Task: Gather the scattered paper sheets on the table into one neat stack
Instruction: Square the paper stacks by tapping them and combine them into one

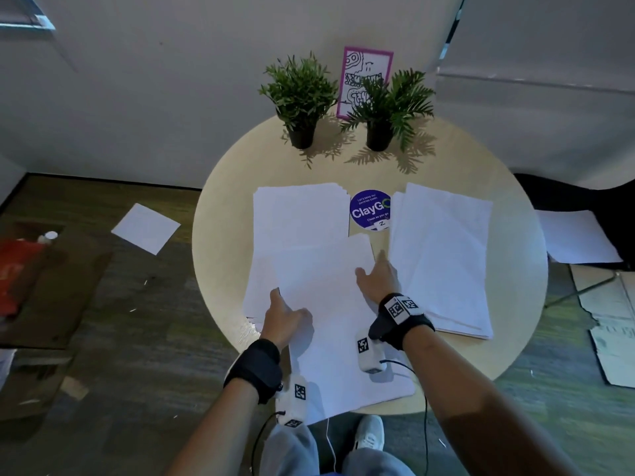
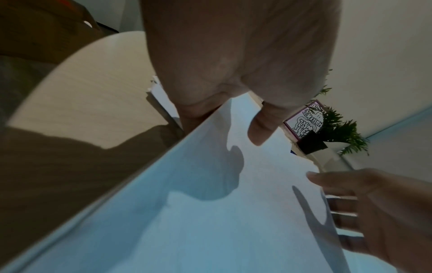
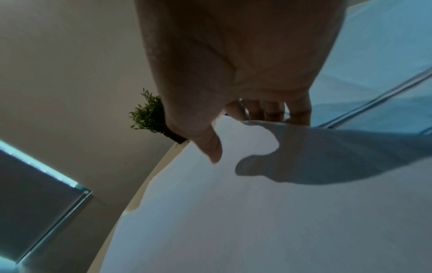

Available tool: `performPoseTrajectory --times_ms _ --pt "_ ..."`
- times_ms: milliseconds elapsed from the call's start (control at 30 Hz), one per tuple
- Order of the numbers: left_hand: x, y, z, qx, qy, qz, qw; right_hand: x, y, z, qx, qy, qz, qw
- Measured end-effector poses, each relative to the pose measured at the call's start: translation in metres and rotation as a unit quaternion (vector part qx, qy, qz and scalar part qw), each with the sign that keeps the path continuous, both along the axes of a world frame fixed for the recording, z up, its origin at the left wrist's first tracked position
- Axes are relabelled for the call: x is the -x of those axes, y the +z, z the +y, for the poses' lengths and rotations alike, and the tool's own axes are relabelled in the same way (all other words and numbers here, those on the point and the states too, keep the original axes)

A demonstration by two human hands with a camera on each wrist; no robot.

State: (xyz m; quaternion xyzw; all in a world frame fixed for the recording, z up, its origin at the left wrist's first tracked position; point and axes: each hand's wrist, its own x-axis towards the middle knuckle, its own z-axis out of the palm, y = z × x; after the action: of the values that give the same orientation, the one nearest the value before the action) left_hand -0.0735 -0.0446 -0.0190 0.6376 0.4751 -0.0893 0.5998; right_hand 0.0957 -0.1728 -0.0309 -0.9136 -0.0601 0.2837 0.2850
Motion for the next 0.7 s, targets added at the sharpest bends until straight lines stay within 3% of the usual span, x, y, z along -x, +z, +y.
performPoseTrajectory --times_ms 233,333,467,567,700 --pt "0.002 -0.007 0.002 -0.023 -0.022 0.009 0.999 0.004 0.000 -0.006 -0.026 0.034 0.001 0.999" --pt "0.005 0.000 0.002 -0.023 -0.017 -0.023 0.999 0.008 0.001 -0.022 -0.026 -0.007 0.021 0.999" --pt "0.010 0.025 0.002 -0.067 -0.017 -0.103 0.992 0.015 -0.010 -0.061 -0.140 0.002 0.089 0.986" --pt "0.012 0.052 -0.004 -0.117 -0.022 -0.203 0.972 0.031 0.041 -0.076 -0.237 -0.005 0.026 0.971" --pt "0.022 0.099 -0.038 -0.123 -0.009 -0.352 0.928 0.055 0.090 -0.106 -0.378 -0.014 -0.108 0.919"
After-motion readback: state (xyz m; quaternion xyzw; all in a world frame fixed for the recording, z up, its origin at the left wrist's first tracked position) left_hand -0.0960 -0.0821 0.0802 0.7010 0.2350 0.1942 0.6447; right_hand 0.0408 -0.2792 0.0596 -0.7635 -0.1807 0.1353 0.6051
